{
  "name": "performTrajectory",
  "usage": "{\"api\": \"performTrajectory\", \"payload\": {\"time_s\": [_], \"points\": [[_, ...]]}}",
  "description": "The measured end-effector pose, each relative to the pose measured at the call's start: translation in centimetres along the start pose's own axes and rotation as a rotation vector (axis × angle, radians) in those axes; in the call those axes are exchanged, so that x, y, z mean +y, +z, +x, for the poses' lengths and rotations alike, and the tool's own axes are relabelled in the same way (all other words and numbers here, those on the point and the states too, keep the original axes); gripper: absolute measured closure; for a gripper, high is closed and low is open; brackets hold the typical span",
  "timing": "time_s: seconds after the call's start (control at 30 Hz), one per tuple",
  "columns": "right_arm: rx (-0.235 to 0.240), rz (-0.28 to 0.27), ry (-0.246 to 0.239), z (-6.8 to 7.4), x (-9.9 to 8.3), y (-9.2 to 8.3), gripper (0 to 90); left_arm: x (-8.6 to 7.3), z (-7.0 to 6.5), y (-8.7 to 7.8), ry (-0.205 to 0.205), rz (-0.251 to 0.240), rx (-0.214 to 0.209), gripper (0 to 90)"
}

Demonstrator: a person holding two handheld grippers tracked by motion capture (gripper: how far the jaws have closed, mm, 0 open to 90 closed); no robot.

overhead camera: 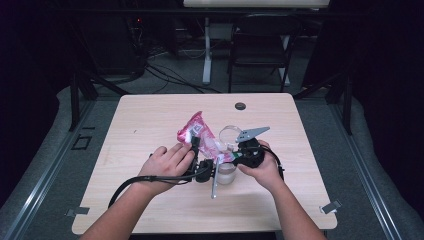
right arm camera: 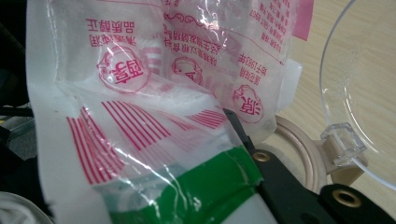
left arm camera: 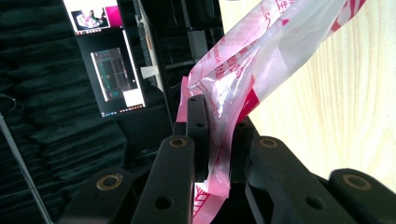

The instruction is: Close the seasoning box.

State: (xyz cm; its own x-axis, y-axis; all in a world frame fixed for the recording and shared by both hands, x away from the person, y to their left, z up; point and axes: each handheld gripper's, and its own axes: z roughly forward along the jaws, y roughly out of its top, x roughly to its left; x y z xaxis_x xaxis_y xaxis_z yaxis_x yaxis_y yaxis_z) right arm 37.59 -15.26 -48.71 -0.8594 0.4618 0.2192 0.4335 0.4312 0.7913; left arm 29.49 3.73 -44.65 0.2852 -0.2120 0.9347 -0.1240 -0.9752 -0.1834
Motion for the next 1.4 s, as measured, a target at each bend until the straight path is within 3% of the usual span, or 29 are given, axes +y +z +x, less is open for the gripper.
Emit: {"api": "performTrajectory", "payload": {"time_s": [0.5, 0.93, 1.23, 1.4], "points": [[-0.016, -0.006, 0.0, 0.1, 0.0, 0.1, 90.0, 0.6, -0.1, -0.8, 0.024, -0.018, 0.026, 83.9], [-0.016, -0.023, 0.002, 0.1, 0.2, 0.1, 90.0, 0.5, 0.1, -1.0, 0.017, -0.019, 0.032, 83.9], [-0.016, -0.026, -0.008, 0.3, 0.4, 0.0, 90.0, 0.1, 0.2, -1.0, -0.015, -0.021, 0.031, 83.9], [-0.024, -0.024, -0.013, 0.4, 0.5, 0.0, 90.0, -0.7, 0.0, -0.7, -0.072, -0.014, 0.003, 83.9]]}}
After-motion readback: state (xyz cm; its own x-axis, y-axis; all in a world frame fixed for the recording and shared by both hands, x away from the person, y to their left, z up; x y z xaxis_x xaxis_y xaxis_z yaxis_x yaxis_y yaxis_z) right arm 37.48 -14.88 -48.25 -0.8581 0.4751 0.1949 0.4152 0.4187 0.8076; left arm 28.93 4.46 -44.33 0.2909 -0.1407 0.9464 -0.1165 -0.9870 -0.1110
